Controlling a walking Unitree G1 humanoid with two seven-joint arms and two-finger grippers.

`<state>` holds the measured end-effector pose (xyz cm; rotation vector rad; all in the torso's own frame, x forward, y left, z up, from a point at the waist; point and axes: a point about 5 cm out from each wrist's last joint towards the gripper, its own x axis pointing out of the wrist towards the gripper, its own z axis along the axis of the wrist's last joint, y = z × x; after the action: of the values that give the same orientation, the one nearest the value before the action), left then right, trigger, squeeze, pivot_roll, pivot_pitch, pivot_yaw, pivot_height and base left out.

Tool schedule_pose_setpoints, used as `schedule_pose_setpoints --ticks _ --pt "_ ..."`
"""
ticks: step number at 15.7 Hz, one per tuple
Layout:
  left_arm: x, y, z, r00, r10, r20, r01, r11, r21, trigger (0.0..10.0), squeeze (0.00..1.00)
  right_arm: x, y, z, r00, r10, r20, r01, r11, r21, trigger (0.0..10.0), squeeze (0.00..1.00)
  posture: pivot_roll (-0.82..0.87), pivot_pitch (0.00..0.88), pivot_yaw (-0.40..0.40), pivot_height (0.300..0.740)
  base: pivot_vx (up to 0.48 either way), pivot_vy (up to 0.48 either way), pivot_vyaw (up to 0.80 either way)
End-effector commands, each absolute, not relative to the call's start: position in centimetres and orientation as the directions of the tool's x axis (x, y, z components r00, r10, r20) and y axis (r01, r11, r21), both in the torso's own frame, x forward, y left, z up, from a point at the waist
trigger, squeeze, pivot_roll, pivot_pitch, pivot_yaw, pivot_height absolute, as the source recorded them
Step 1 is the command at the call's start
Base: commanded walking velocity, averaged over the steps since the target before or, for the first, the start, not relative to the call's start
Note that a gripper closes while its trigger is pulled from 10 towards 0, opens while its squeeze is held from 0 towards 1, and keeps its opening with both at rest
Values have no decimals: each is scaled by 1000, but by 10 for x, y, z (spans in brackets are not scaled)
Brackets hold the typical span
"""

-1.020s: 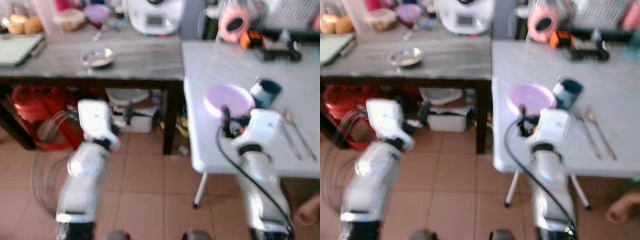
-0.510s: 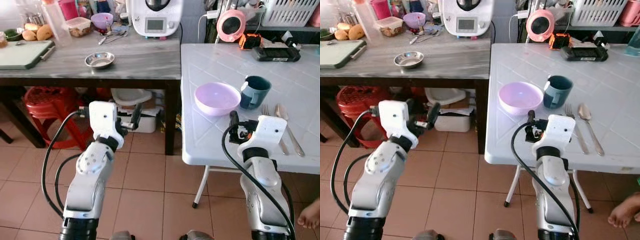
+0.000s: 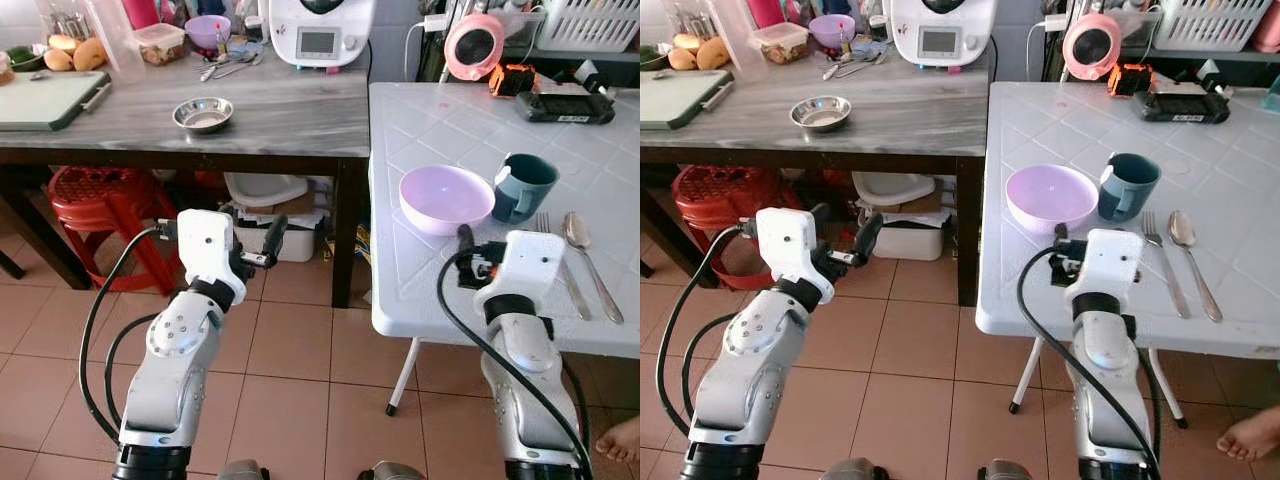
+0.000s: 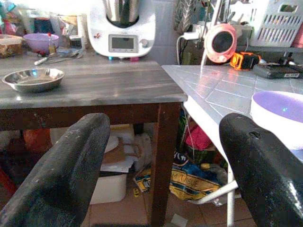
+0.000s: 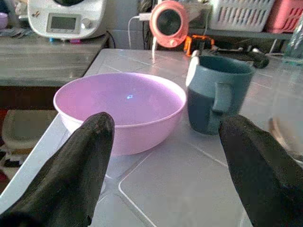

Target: Setting the table

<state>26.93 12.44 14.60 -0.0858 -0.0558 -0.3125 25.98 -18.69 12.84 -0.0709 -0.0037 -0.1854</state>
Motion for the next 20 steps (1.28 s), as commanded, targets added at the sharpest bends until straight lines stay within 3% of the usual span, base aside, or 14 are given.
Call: schedule_pose_setpoints --ticks 1,6,14,20 --pt "268 125 150 946 -316 79 321 945 -68 10000 0 260 -184 130 985 -170 21 171 983 -71 10000 0 -15 0 40 740 375 0 0" --pt "268 123 150 951 -303 64 307 949 -68 10000 0 257 -185 130 984 -179 21 180 982 -50 10000 0 -10 0 35 740 355 0 0" --pt "263 130 144 969 -243 53 245 968 -53 10000 0 261 -176 134 986 -147 82 160 971 -180 10000 0 -9 0 28 740 0 0 0" --pt "258 130 142 960 -278 12 279 959 -49 10000 0 263 -198 142 969 -224 105 238 960 -151 10000 8 6 16 37 740 0 0 0"
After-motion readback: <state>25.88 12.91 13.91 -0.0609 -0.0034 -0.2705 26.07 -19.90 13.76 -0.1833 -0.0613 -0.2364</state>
